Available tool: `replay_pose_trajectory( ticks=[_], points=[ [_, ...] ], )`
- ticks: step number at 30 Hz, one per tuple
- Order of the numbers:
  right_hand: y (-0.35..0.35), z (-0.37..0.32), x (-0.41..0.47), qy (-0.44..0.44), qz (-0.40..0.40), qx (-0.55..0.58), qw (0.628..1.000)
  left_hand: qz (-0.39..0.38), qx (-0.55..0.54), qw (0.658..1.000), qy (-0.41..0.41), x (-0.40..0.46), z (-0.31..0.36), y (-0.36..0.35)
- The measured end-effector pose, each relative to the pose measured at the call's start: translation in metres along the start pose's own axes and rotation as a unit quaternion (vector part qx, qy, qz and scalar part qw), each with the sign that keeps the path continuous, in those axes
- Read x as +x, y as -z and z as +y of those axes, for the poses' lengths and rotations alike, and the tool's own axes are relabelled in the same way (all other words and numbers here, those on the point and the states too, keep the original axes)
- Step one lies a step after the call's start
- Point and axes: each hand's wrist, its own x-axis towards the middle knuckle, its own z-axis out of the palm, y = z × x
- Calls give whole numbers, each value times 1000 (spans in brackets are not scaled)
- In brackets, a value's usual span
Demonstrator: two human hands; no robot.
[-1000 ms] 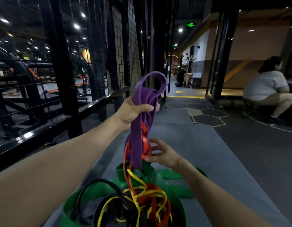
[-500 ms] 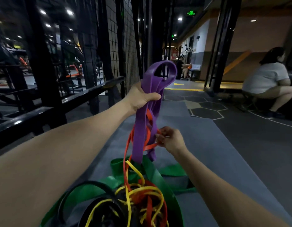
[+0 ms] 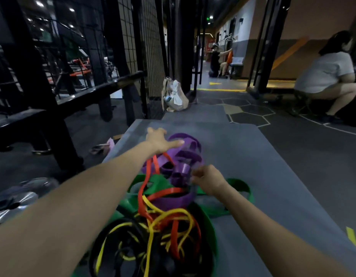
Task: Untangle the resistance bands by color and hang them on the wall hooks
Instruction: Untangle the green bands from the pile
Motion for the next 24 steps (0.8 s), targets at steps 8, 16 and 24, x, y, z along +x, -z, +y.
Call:
replay_pose_trajectory(
  ticks=[8,16,24],
  points=[
    [-4,-16,-54,-4,53,-36,998,91,-100,989,-63,-97,-56,10],
    [-3,-15,-116,-72,17,-85,994,12,-49,983,-176,-188,-60,-22],
    [-22,-7,-165,-136,-83,-167,973,-32,-26,979,-199,-236,-45,-40]
  ],
)
